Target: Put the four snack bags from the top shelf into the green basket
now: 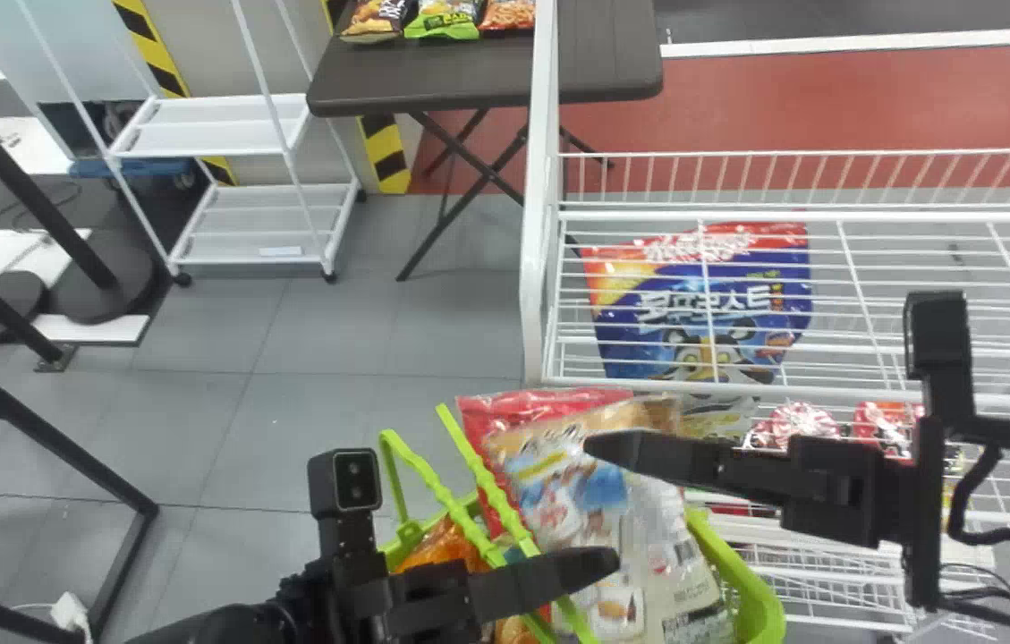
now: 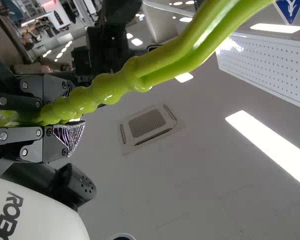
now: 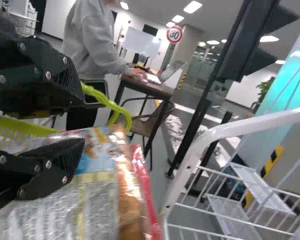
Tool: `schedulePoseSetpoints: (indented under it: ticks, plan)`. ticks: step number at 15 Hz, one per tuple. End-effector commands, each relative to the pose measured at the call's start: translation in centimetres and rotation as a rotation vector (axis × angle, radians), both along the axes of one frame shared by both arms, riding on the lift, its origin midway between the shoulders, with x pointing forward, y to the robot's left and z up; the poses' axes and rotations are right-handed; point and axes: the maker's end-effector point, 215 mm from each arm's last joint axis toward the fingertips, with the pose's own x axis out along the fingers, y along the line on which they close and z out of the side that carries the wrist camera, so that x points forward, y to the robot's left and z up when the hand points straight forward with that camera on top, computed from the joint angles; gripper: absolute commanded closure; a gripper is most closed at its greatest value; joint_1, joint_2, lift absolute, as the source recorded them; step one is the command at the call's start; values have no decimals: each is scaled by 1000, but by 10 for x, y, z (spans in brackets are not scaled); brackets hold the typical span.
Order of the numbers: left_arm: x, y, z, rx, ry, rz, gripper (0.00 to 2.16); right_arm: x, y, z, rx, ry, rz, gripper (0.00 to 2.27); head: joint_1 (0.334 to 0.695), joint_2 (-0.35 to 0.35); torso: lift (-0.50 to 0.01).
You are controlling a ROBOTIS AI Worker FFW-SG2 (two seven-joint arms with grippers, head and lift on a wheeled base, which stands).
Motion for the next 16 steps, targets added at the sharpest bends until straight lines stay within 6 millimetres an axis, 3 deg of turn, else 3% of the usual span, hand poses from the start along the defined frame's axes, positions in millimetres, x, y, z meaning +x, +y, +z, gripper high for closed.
schedulePoseSetpoints:
  ticks: [1,2,4,6,8,10,12,13,15,16]
  plan:
    - [0,3,0,-7,0,4,2148,6,-18,24,49,-40,-36,39,695,72,0]
    - [2,5,-1,-5,0,10,2148,10,-27,32,53,-61,-58,43,695,60,0]
    - [3,6,-3,6,-16,24,2148,25,-67,49,0,-136,-155,53,695,35,0]
    - [5,9,-10,40,-41,37,2148,28,-110,41,-93,-156,-256,53,695,-12,0]
    - [3,15,-19,92,-65,38,2145,15,-146,5,-199,-95,-330,56,695,-102,0]
    - [1,21,-28,174,-117,28,2145,-12,-172,-50,-331,25,-372,63,695,-152,0]
    - [-10,20,-40,276,-205,17,2145,28,-228,-61,-519,-167,-565,70,695,-232,0]
    - [-16,18,-46,330,-251,9,2145,46,-250,-55,-600,-296,-641,76,695,-261,0]
    - [-24,17,-50,352,-276,1,2145,64,-281,-37,-671,-480,-747,80,695,-350,0]
    - [-27,18,-51,357,-287,0,2145,68,-292,-29,-697,-559,-785,80,695,-350,0]
